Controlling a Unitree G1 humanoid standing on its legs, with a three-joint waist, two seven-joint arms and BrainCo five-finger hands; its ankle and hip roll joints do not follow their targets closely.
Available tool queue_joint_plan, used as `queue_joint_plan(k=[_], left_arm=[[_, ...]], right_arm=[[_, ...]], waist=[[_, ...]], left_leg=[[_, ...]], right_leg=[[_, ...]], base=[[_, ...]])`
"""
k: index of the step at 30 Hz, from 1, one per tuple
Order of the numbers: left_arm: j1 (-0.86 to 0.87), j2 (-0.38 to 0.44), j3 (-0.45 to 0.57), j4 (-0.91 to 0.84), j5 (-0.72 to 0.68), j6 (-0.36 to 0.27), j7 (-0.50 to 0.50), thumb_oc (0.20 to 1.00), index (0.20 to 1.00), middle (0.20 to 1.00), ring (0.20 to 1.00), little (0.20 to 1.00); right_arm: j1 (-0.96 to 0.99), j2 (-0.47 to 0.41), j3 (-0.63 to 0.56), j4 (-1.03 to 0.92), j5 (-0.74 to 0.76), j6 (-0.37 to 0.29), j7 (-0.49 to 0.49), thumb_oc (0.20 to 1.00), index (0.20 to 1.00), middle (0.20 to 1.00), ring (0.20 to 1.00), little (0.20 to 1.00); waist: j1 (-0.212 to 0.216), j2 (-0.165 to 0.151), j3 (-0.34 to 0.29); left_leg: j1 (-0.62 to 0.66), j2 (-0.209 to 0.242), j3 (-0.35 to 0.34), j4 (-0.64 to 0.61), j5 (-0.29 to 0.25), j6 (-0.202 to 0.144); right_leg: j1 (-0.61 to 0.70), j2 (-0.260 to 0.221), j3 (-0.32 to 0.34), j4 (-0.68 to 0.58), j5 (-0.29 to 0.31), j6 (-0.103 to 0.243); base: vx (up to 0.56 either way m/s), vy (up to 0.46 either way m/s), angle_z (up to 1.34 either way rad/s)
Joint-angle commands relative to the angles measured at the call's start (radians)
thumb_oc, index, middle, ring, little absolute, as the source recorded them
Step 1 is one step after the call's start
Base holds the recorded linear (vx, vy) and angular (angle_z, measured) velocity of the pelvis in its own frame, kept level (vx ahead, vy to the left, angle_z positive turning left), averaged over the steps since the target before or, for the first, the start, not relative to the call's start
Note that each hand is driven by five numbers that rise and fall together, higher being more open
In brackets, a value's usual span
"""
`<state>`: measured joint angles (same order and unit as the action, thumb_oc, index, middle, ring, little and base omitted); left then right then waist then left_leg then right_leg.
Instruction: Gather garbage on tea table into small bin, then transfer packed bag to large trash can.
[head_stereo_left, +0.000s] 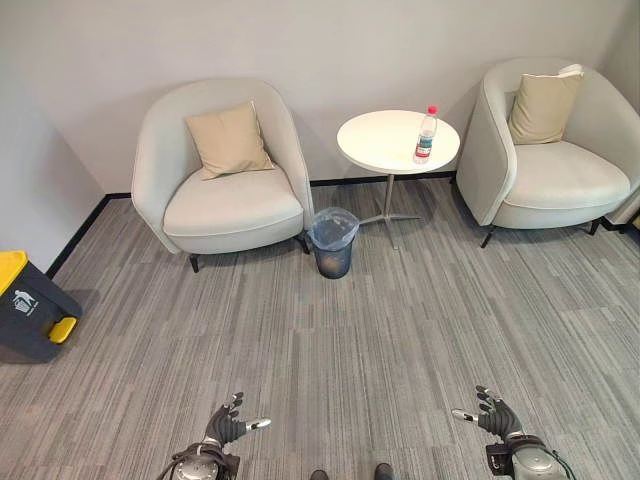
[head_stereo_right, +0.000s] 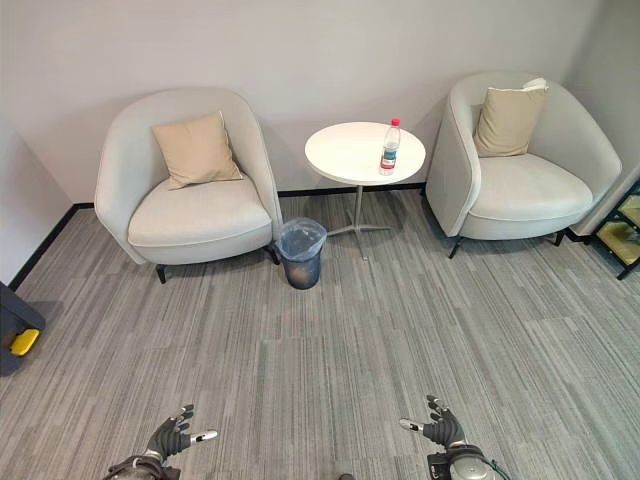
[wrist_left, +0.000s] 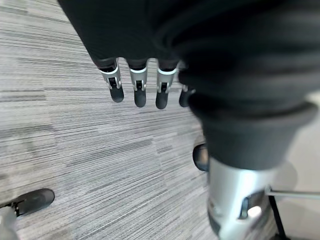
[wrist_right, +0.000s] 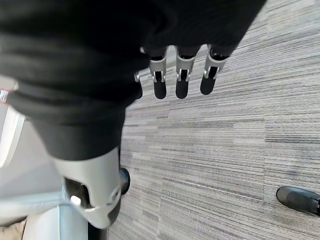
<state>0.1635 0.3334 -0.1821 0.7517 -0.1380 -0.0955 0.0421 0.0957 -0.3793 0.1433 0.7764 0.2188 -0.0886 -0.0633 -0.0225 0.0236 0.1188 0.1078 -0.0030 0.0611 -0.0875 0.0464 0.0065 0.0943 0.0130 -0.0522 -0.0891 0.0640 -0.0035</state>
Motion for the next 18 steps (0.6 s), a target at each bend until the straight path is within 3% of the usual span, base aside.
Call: queue_joint_plan(k=[1,7,15,18], left_arm=[[-0.039,0.032,0.045,0.007,-0.024,-0.031,0.019,1.0,1.0,1.0,1.0,1.0],[-0.054,0.03,0.046,-0.004,-0.041,-0.03,0.027,1.0,1.0,1.0,1.0,1.0],[-0.082,0.049,0.041,-0.032,-0.054,-0.033,0.043,1.0,1.0,1.0,1.0,1.0],[-0.084,0.058,0.046,-0.051,-0.058,-0.033,0.042,1.0,1.0,1.0,1.0,1.0]], right_arm=[[-0.029,0.009,-0.007,-0.019,0.043,-0.043,-0.013,1.0,1.0,1.0,1.0,1.0],[-0.044,0.017,-0.015,0.002,0.059,-0.036,-0.024,1.0,1.0,1.0,1.0,1.0],[-0.085,0.018,-0.023,0.007,0.091,-0.025,-0.037,1.0,1.0,1.0,1.0,1.0],[-0.095,0.017,-0.026,0.002,0.092,-0.02,-0.038,1.0,1.0,1.0,1.0,1.0]], waist=[[-0.011,-0.039,-0.026],[-0.008,-0.045,-0.021],[0.002,-0.062,0.01],[0.002,-0.059,0.026]], left_leg=[[0.014,0.006,-0.012,0.0,-0.095,-0.035],[0.01,0.0,-0.015,0.023,-0.112,-0.026],[-0.11,-0.029,-0.007,0.151,-0.161,-0.001],[-0.13,-0.04,-0.012,0.164,-0.176,0.017]], right_leg=[[0.027,-0.079,0.003,0.027,-0.124,0.102],[0.025,-0.084,0.014,0.039,-0.129,0.104],[-0.067,-0.101,0.052,0.104,-0.129,0.122],[-0.139,-0.1,0.07,0.203,-0.137,0.136]], base=[[0.0,0.0,0.0],[0.04,0.027,-0.02],[0.01,0.071,-0.16],[0.02,0.111,-0.17]])
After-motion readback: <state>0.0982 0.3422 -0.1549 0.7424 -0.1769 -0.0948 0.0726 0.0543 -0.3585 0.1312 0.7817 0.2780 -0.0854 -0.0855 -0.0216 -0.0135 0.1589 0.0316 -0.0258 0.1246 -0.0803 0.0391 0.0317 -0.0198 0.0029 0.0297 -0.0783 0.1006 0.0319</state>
